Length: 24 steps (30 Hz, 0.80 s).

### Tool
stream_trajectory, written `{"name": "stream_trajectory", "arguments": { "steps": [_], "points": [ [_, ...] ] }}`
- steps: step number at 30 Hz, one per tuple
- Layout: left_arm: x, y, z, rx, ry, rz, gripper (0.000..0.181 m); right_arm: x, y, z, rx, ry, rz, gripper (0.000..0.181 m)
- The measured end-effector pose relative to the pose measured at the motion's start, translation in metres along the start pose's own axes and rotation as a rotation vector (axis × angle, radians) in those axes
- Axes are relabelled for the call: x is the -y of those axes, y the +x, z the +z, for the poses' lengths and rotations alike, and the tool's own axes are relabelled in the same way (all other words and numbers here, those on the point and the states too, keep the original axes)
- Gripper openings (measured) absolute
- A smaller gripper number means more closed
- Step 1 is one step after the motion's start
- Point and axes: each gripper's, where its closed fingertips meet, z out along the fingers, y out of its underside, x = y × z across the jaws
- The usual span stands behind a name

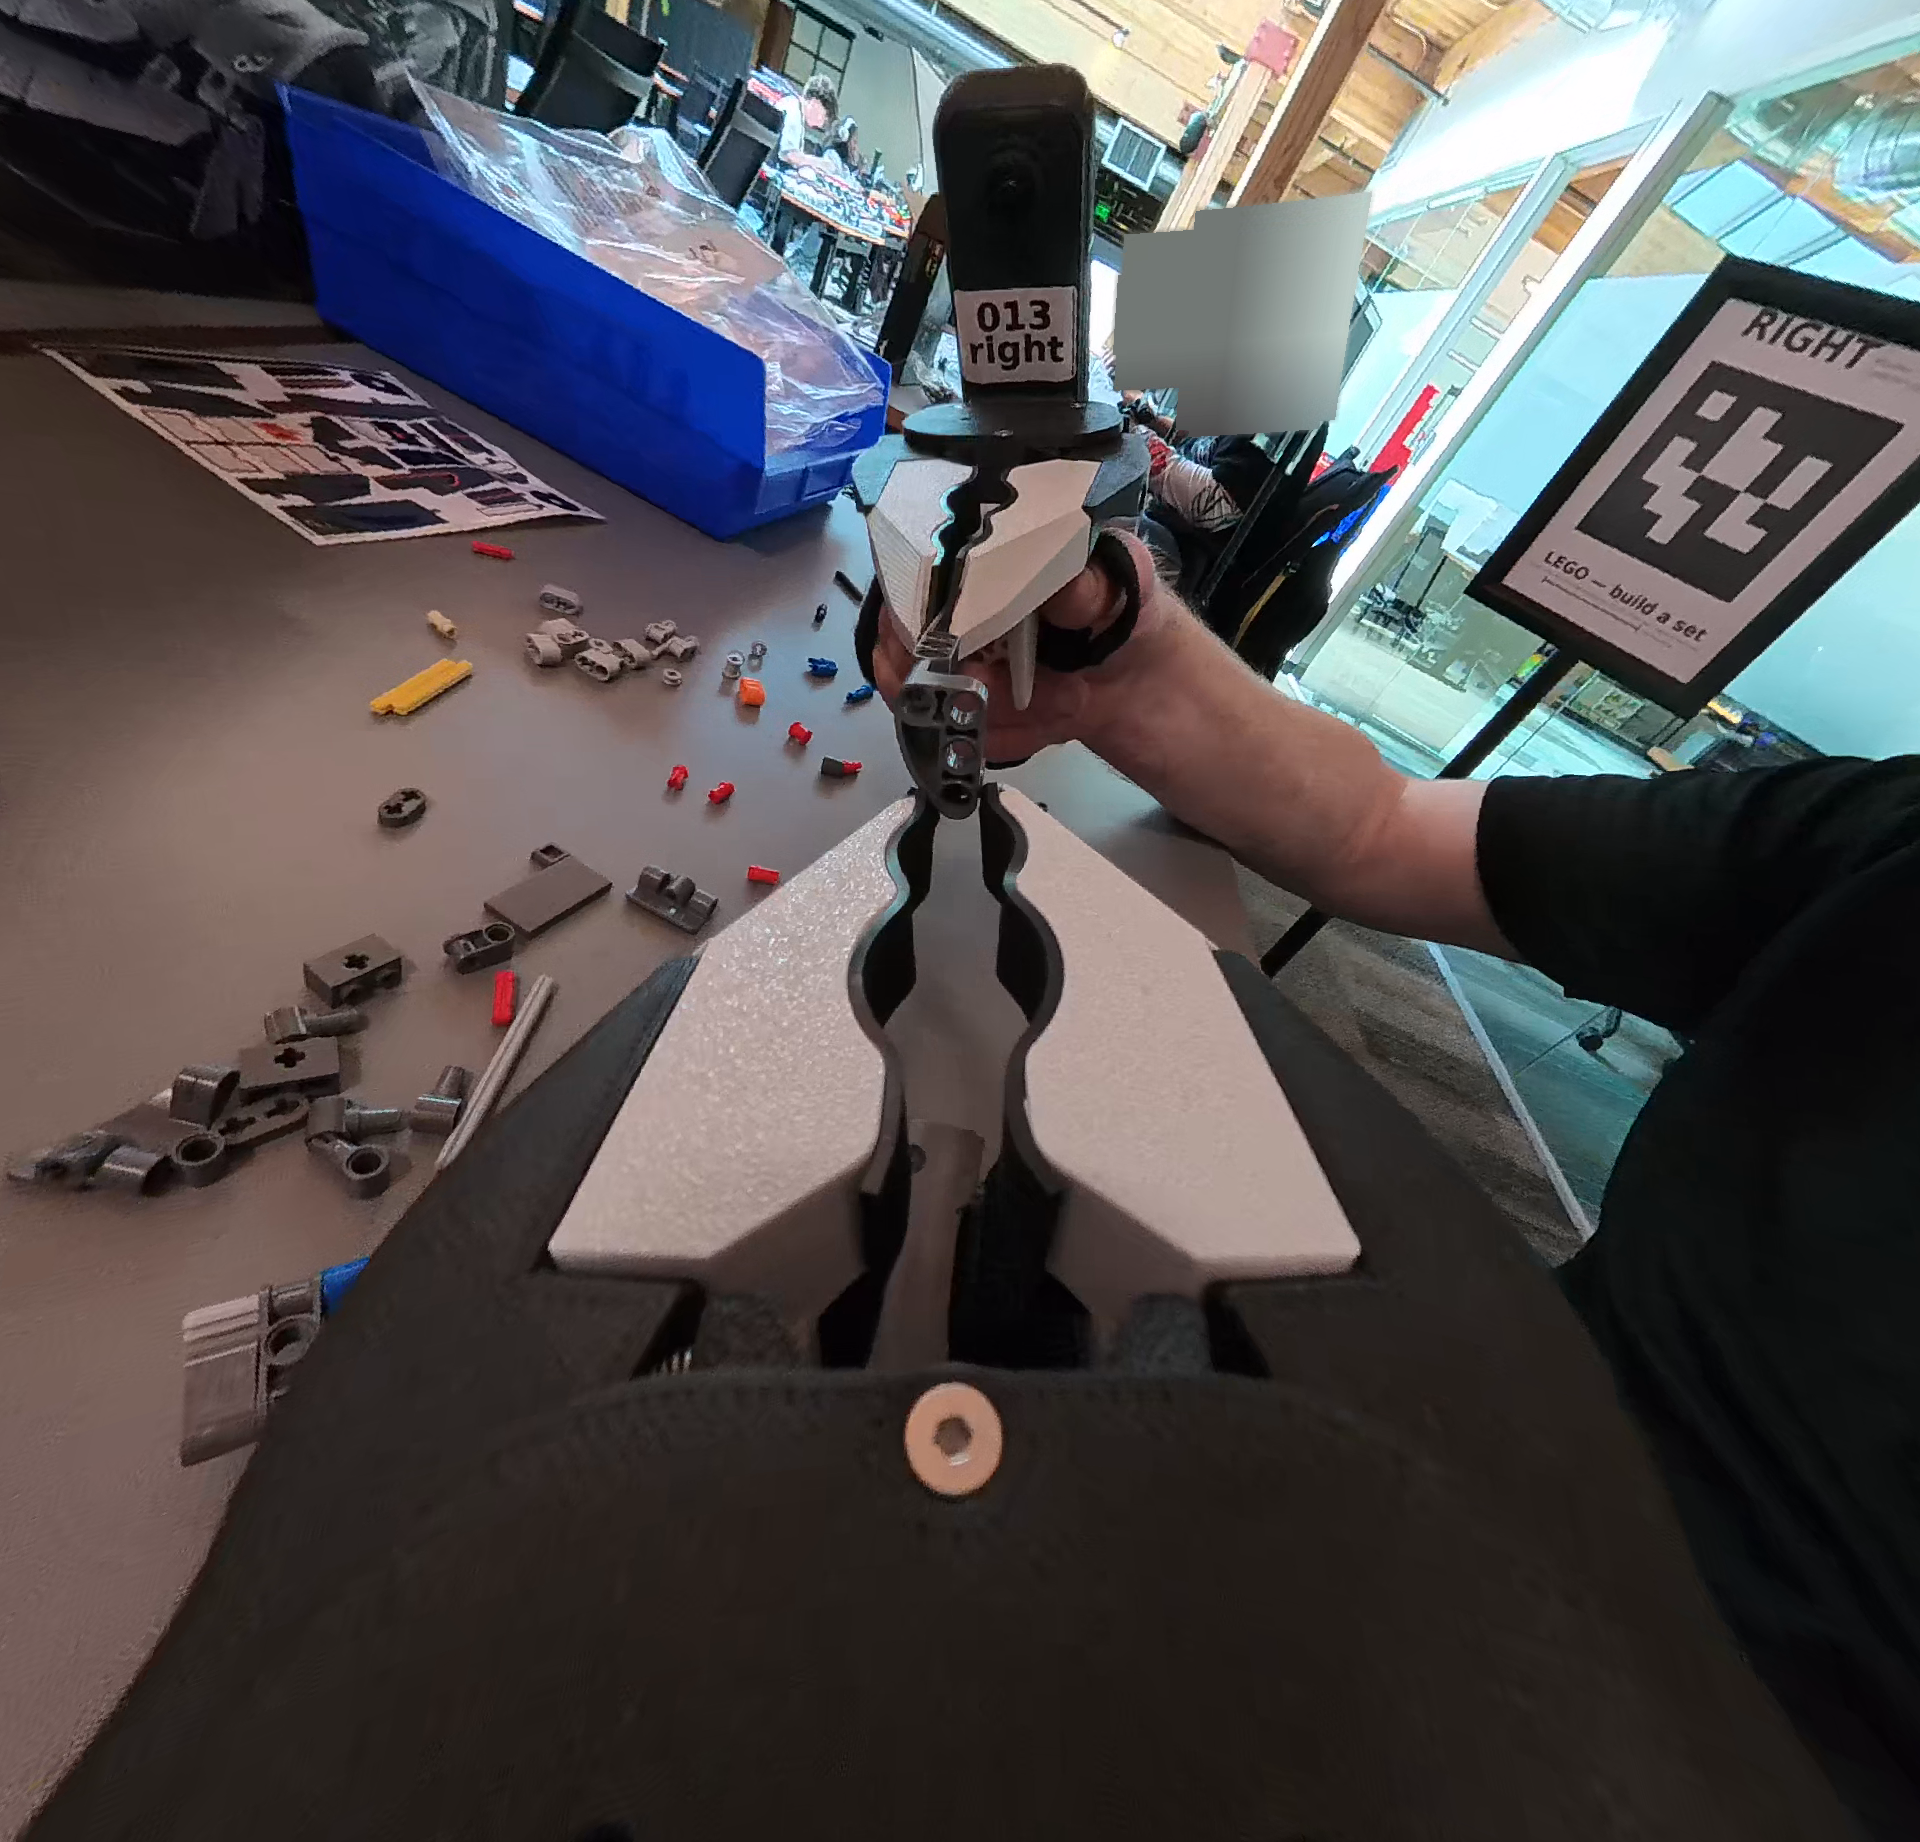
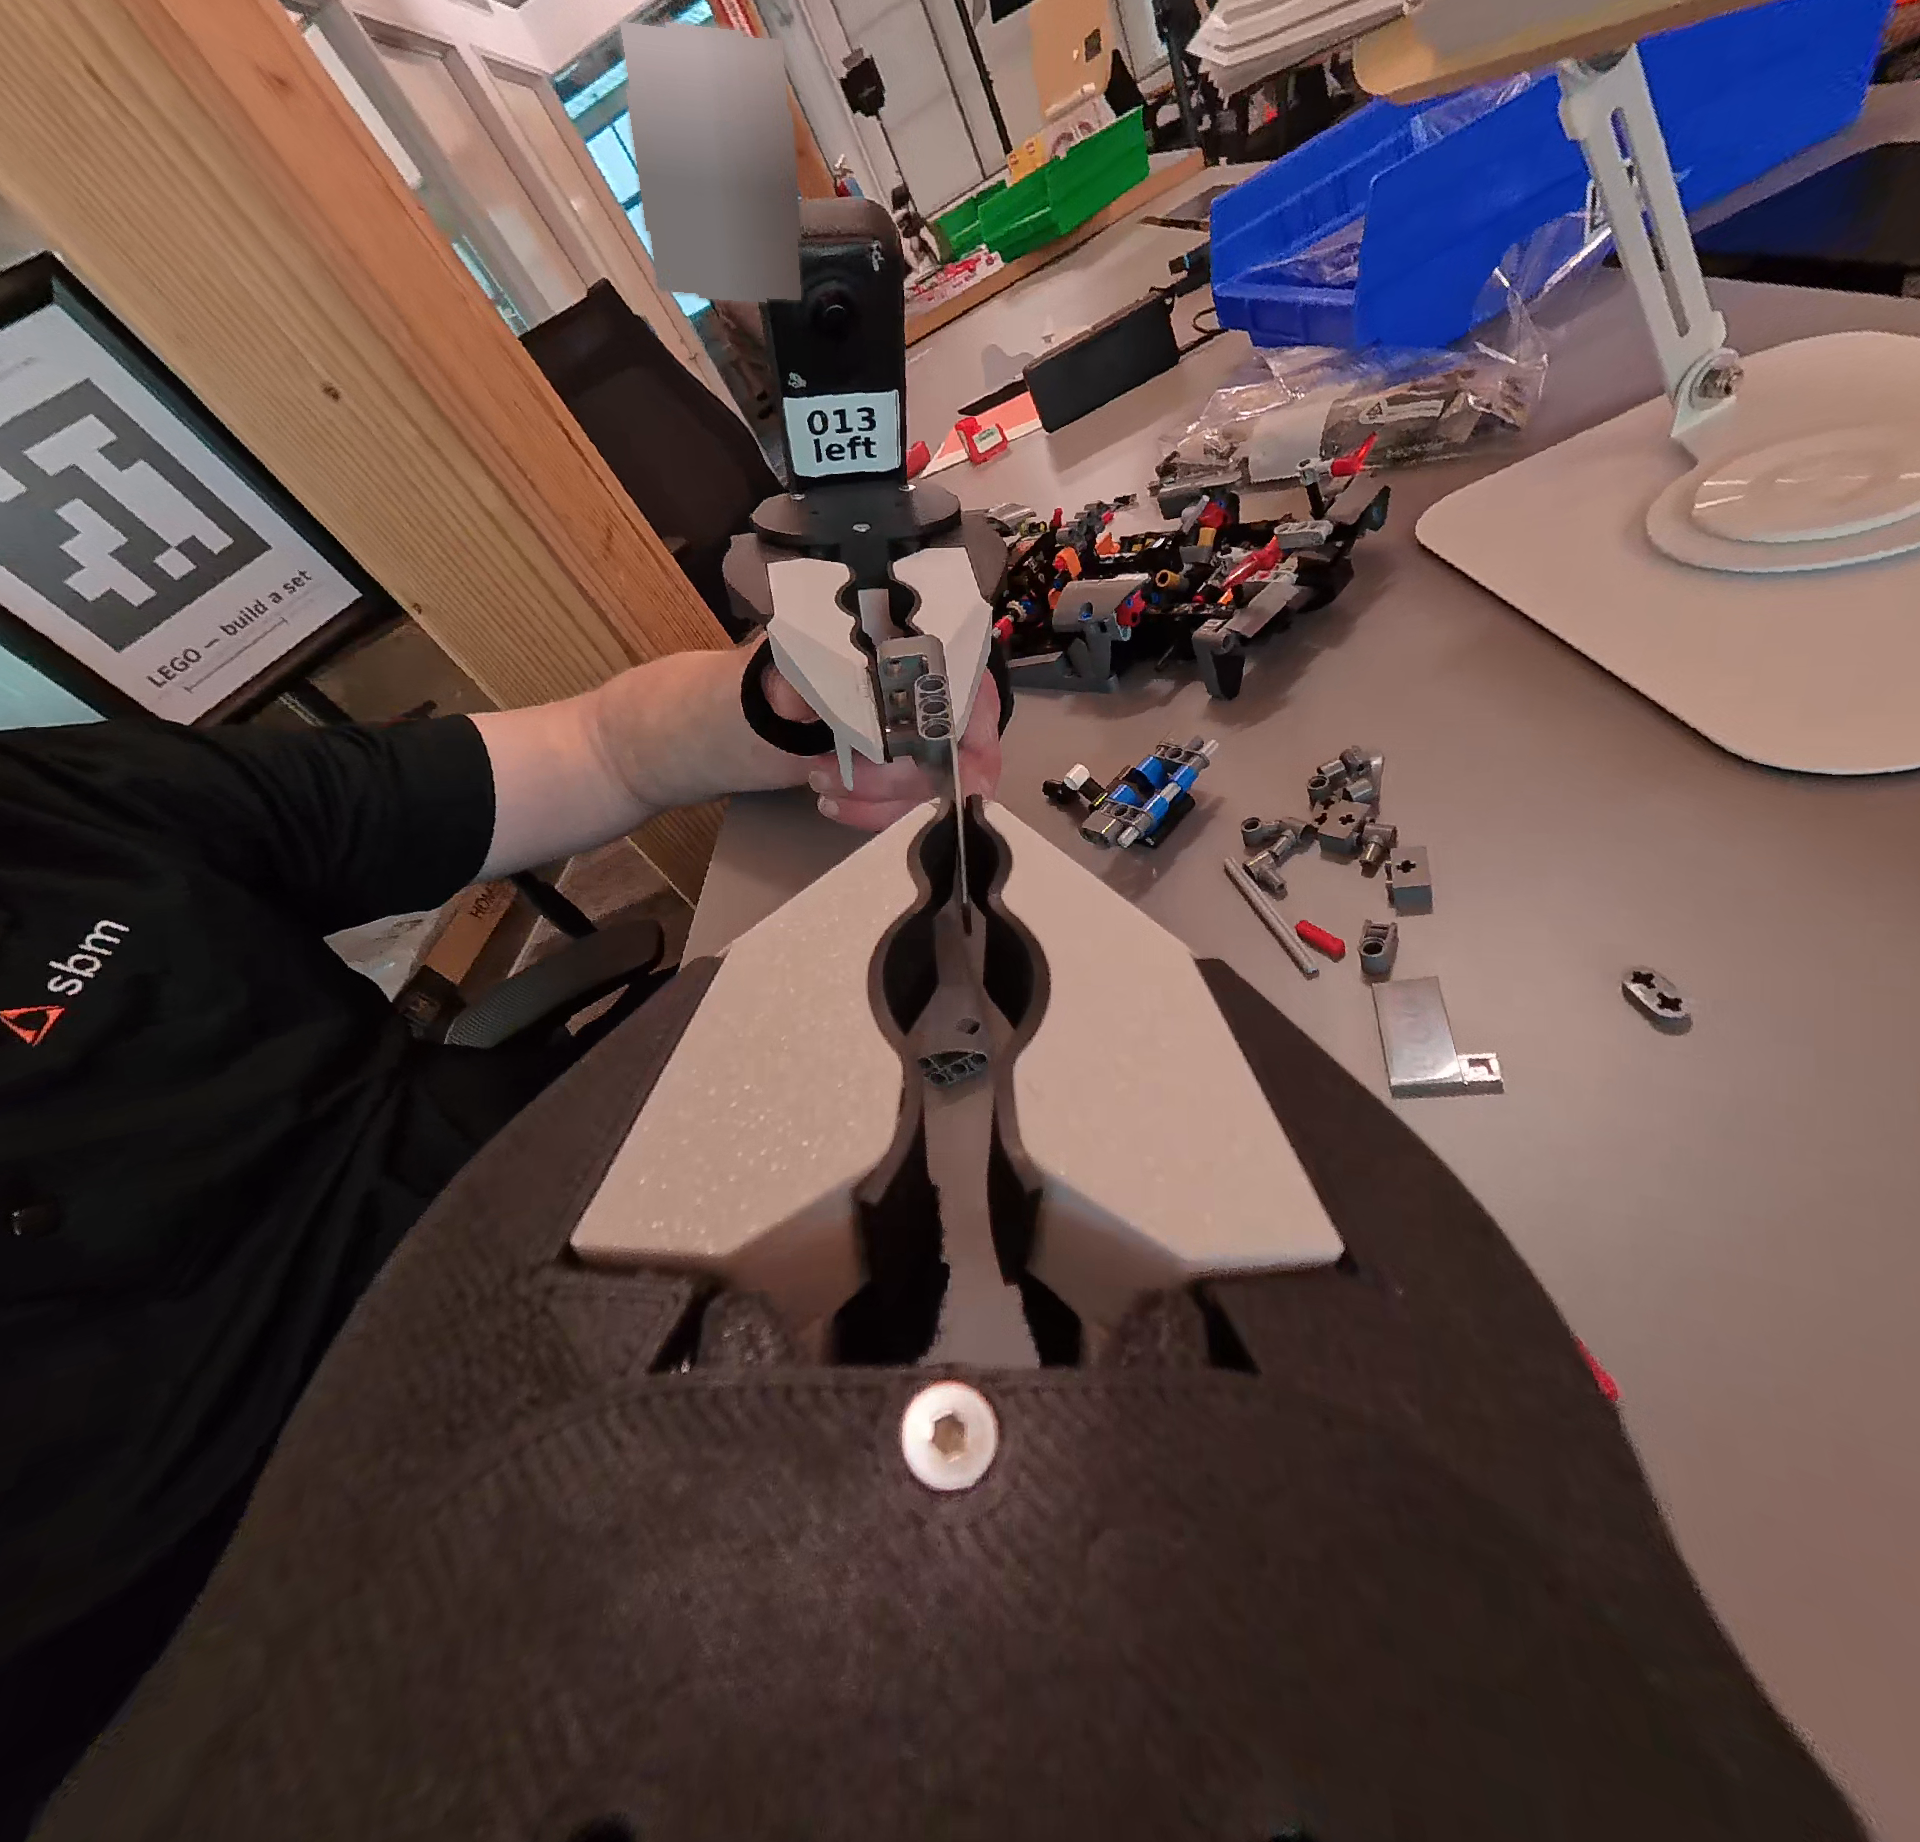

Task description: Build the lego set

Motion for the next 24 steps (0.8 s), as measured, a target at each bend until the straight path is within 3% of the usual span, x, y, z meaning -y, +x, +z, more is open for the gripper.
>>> {"name": "stream_trajectory", "arguments": {
  "steps": [9, 13, 18, 21, 24],
  "points": [
    [-0.002, -0.003, 0.001, 0.002, -0.008, -0.022, 0.006, -0.002, 0.004, 0.0, -0.007, -0.005, 0.016, 0.0],
    [-0.005, -0.007, 0.003, 0.06, -0.034, 0.053, 0.011, -0.002, -0.001, -0.002, -0.022, -0.035, -0.062, 0.0],
    [-0.024, 0.0, 0.004, 0.146, -0.255, 0.32, 0.037, 0.002, 0.0, -0.019, -0.114, -0.083, -0.232, 0.0],
    [-0.049, 0.003, 0.003, 0.183, -0.439, 0.52, 0.038, 0.008, 0.014, -0.037, -0.21, -0.08, -0.277, 0.0],
    [-0.083, -0.001, -0.001, 0.217, -0.643, 0.704, 0.04, 0.005, 0.045, -0.057, -0.399, -0.146, -0.346, 0.0]
  ]
}}
